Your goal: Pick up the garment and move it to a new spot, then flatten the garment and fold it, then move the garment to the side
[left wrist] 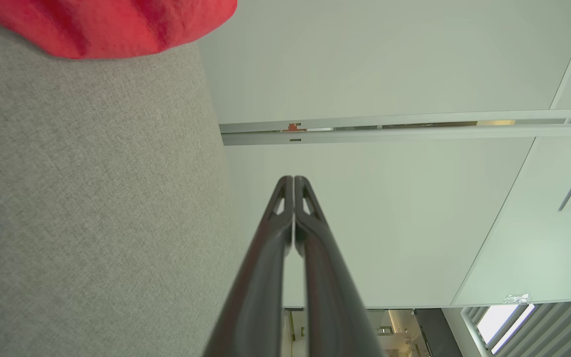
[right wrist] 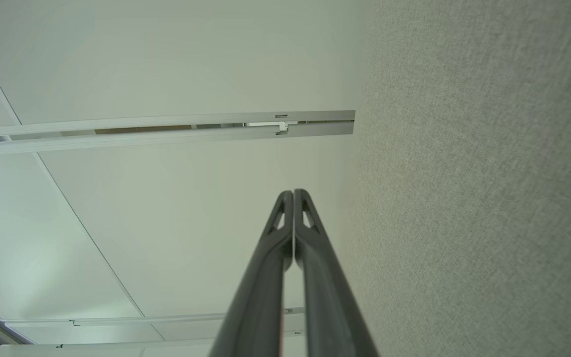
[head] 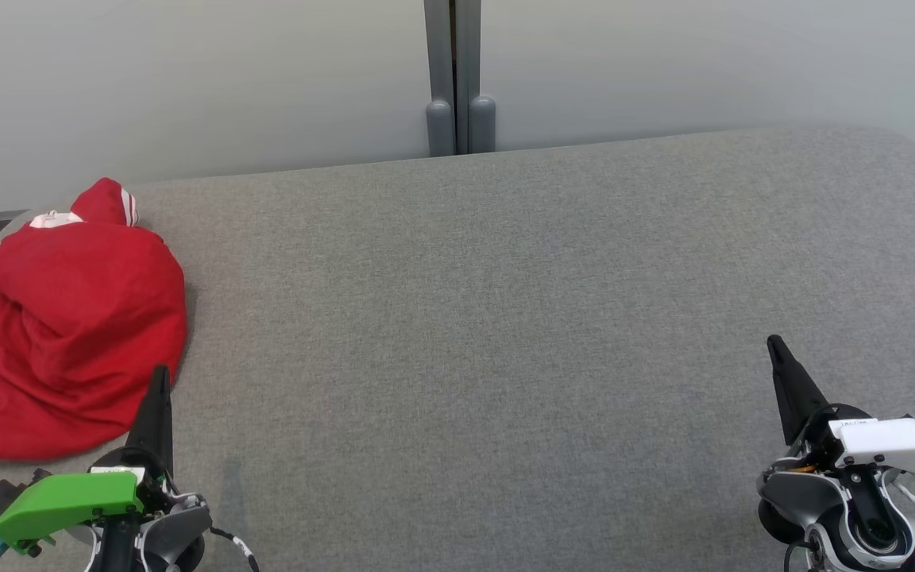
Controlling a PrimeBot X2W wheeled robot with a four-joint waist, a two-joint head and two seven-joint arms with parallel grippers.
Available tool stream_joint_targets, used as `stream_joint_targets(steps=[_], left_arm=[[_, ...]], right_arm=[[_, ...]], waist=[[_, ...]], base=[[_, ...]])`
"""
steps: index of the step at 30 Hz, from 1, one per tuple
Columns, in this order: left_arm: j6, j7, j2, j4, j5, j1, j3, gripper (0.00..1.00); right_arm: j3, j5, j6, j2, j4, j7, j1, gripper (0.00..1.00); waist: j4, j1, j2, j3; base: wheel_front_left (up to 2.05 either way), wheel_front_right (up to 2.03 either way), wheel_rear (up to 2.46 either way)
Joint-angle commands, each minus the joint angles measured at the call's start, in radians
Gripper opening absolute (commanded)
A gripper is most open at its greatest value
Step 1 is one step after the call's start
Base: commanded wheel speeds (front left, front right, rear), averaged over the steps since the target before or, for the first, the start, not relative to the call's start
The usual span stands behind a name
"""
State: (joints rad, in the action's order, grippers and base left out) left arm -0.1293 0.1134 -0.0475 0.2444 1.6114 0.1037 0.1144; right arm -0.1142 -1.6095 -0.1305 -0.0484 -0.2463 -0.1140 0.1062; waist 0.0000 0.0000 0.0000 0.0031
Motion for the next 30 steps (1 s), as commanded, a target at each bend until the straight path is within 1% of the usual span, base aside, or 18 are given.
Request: stream_joint_targets(steps=[1, 30], left_arm=[[-0.005, 0.004, -0.006, 0.000, 0.003, 0.010, 0.002, 0.00], [-0.005, 0.004, -0.006, 0.000, 0.003, 0.010, 0.002, 0.00]], right_arm=[[-0.001, -0.007, 0.000, -0.004, 0.005, -0.003, 0.004, 0.00], [-0.001, -0.007, 0.000, -0.004, 0.005, -0.003, 0.004, 0.00]], waist=[[0.000, 0.0000, 0.0000, 0.000], [0.000, 0.0000, 0.0000, 0.000]], base=[[0.00, 0.00, 0.00], [0.00, 0.00, 0.00]])
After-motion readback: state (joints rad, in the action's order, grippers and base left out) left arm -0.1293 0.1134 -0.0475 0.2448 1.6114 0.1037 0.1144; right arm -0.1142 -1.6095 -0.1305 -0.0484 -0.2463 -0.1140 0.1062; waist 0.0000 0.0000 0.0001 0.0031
